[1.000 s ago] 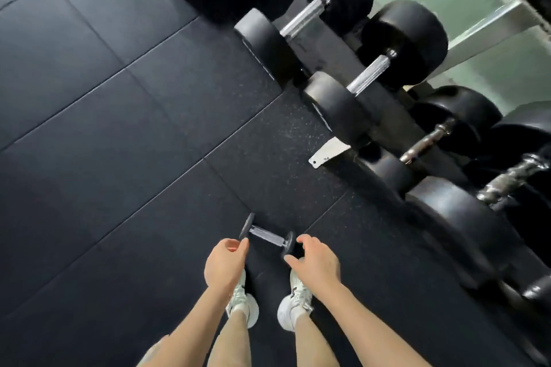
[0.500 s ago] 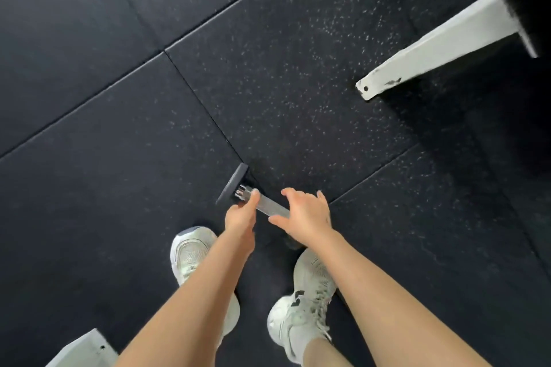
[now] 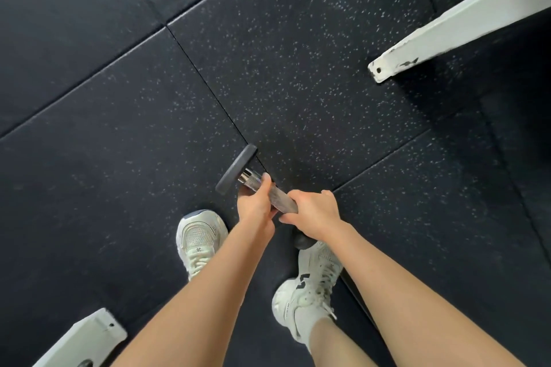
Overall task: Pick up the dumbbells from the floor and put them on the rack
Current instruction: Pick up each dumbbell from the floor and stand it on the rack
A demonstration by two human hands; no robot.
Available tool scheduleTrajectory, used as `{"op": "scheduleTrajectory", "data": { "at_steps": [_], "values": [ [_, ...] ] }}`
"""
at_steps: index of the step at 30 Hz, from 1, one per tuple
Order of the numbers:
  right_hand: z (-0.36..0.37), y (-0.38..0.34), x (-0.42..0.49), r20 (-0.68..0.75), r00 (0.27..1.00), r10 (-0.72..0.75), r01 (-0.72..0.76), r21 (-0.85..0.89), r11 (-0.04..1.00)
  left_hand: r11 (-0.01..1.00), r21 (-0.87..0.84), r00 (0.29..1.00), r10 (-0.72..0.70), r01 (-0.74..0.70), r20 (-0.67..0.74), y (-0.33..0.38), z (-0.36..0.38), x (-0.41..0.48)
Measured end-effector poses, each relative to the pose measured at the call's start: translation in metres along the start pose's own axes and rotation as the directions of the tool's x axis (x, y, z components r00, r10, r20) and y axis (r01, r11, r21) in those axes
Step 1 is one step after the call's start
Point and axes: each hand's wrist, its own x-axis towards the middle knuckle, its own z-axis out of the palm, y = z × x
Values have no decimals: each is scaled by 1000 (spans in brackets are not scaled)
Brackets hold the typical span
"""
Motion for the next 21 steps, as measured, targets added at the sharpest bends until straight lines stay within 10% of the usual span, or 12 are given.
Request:
{"op": "scheduleTrajectory", "data": {
  "at_steps": [13,21],
  "values": [
    [-176,-109,-304,-192,981,12,24,186,982,938,158,933,265,-308,243,117,-61,-356],
    [-275,-175,-488,-400,909,122,87,468,879,728,285,751,456,-624,478,189,-85,-570]
  ]
}}
